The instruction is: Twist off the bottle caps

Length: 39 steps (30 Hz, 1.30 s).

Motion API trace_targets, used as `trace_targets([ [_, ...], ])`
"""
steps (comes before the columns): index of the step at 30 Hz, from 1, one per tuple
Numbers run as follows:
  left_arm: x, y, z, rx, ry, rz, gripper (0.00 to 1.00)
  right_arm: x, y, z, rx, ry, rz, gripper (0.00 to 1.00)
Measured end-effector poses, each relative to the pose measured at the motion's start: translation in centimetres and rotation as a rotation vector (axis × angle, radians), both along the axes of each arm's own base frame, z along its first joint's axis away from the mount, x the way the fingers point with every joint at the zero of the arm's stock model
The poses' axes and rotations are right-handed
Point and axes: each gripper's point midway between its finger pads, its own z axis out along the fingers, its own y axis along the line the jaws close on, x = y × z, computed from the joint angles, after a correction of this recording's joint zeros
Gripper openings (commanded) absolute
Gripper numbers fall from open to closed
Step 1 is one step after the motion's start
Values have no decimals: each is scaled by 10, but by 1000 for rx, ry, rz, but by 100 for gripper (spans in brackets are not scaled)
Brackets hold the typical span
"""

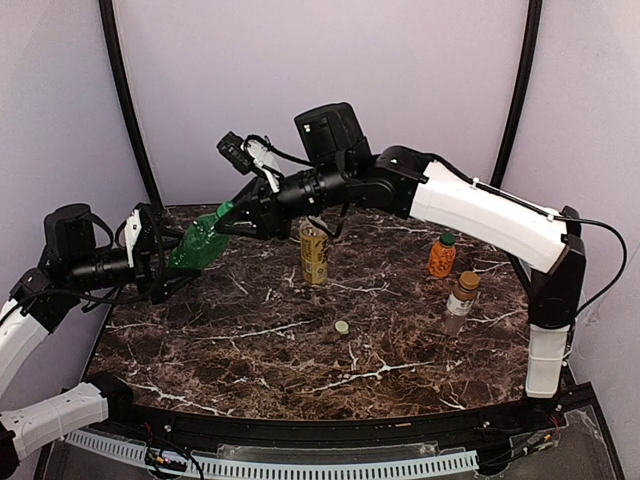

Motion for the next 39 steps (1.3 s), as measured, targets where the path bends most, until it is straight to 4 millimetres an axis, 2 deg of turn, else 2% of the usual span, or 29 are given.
trace_targets([
  [6,-4,-2,-2,-7,17,-25,61,0,2,-1,3,11,2,0],
  [12,-6,-3,-3,-9,26,-36,43,0,2,-1,2,22,2,0],
  [13,-6,-3,-3,-9,26,-36,42,0,2,-1,2,23,2,13],
  [14,-6,-3,-3,-9,26,-36,42,0,2,-1,2,24,2,36],
  [15,-6,-3,-3,-9,25,-36,42,0,2,-1,2,24,2,52],
  [16,-7,-3,-3,-9,25,-37,42,0,2,-1,1,25,1,61],
  [18,-7,-3,-3,-5,20,-38,41,1,3,-1,1,40,-11,74],
  [21,2,3,-5,30,-13,14,35,9,3,1,3,74,-65,76],
  [24,25,20,-3,109,-108,160,32,24,0,5,12,142,-169,80],
  [26,42,34,4,174,-209,260,31,34,-5,9,26,201,-240,81],
  [29,55,45,20,256,-366,353,30,46,-13,20,59,283,-312,81],
  [32,58,47,33,342,-557,389,30,60,-19,31,104,356,-354,81],
  [35,57,41,35,463,-788,390,30,69,-23,32,113,423,-372,78],
  [39,65,41,42,590,-961,429,30,74,-23,32,121,474,-373,75],
])
